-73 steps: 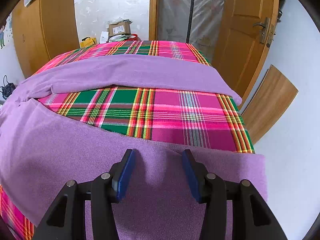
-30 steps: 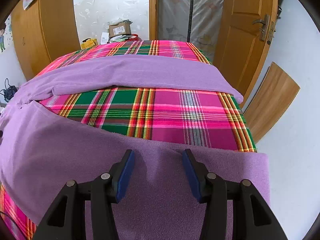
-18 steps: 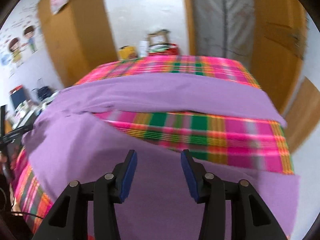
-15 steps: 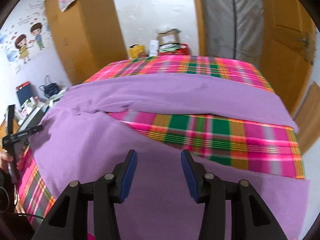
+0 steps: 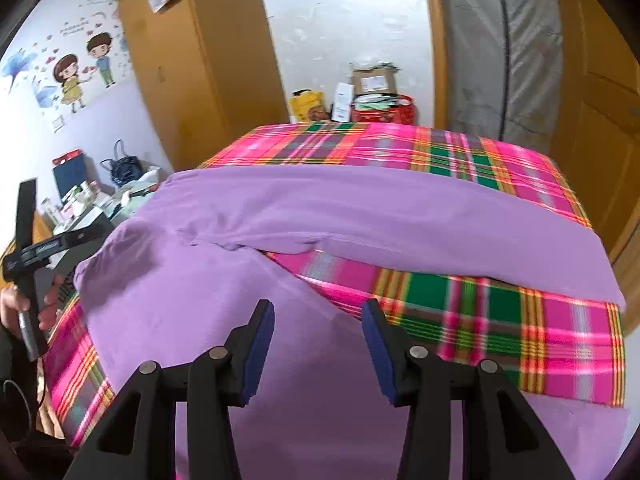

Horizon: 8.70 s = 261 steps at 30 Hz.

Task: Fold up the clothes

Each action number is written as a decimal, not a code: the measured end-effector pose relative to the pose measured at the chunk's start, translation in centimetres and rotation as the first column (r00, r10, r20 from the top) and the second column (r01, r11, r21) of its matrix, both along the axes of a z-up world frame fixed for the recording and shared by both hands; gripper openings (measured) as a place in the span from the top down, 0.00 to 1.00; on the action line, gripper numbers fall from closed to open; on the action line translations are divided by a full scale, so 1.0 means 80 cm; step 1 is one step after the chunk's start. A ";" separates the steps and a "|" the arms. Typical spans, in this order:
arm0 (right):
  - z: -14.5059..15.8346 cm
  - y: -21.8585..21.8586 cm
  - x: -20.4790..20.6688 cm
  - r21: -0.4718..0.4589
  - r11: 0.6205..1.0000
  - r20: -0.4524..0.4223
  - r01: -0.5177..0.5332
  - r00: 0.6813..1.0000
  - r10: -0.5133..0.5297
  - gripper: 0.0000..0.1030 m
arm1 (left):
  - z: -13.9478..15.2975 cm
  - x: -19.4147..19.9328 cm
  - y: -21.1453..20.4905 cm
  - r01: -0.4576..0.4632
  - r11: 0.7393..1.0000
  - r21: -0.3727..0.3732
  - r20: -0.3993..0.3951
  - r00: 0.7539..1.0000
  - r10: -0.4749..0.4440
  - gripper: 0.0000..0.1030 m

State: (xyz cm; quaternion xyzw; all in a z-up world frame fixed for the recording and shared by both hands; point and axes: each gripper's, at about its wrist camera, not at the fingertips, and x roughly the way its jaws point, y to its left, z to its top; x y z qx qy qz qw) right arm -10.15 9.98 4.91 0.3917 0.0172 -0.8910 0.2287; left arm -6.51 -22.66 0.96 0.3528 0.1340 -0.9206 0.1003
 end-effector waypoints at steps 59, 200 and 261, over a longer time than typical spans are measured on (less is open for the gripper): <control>-0.045 -0.106 -0.308 0.106 0.916 0.087 -0.386 0.922 0.378 0.58 | -0.055 -0.232 -0.197 0.093 0.996 0.017 0.165 0.982 -0.095 0.02; -0.101 0.043 -0.033 -0.426 0.848 0.500 0.314 0.864 -0.069 0.94 | -0.048 0.093 -0.089 -0.243 0.839 0.486 0.085 0.969 0.232 0.89; -0.077 0.055 0.055 -0.391 0.877 0.442 0.278 0.893 -0.086 0.60 | -0.055 0.131 -0.138 -0.189 0.890 0.416 0.011 0.979 0.203 0.68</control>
